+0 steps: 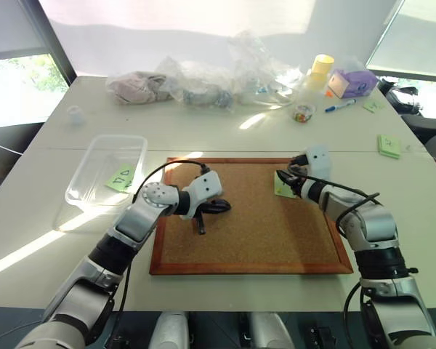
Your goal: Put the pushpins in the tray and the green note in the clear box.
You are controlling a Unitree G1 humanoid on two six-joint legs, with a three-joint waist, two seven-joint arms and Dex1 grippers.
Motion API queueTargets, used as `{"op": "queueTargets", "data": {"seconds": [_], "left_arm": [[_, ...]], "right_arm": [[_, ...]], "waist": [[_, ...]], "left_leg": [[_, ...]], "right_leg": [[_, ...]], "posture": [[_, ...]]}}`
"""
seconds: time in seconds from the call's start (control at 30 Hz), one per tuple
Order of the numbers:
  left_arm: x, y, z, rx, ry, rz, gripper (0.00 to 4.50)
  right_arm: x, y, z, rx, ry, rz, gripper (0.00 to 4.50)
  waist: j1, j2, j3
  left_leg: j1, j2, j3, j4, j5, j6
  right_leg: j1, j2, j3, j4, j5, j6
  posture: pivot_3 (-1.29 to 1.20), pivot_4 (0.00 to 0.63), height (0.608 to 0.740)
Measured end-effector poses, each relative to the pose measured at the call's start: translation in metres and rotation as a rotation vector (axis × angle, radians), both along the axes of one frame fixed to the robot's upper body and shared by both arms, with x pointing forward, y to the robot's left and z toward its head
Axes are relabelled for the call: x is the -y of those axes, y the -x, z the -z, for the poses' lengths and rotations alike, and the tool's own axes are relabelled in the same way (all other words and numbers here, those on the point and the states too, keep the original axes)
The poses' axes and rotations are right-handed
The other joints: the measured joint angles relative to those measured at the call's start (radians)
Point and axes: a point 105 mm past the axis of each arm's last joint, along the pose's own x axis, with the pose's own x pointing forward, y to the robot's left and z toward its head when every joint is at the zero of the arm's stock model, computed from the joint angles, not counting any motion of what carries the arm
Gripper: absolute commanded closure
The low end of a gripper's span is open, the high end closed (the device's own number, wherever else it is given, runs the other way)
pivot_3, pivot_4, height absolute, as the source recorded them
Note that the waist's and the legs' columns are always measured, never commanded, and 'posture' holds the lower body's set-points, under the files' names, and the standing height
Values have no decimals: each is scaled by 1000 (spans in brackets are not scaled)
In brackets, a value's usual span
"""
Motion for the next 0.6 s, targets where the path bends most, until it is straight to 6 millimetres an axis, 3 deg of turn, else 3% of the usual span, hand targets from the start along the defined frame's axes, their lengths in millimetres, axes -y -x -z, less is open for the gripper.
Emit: {"op": "queueTargets", "data": {"seconds": [0.37, 0.5, 0.6], "left_arm": [[1, 0, 1, -3, -2, -4, 4500], [1, 2, 2, -6, 1, -11, 4500], [1, 2, 2, -7, 3, -14, 4500]], "right_arm": [[5, -1, -3, 26, 4, 39, 4445], [5, -2, -19, 139, 12, 63, 4445], [16, -3, -33, 215, 16, 125, 4445]], "waist": [[1, 0, 0], [0, 0, 0], [0, 0, 0]], "left_leg": [[1, 0, 0, 0, 0, 0], [1, 0, 0, 0, 0, 0], [1, 0, 0, 0, 0, 0]], "right_leg": [[1, 0, 0, 0, 0, 0], [1, 0, 0, 0, 0, 0], [1, 0, 0, 0, 0, 0]], "posture": [[0, 150, 737], [0, 150, 737], [0, 150, 737]]}}
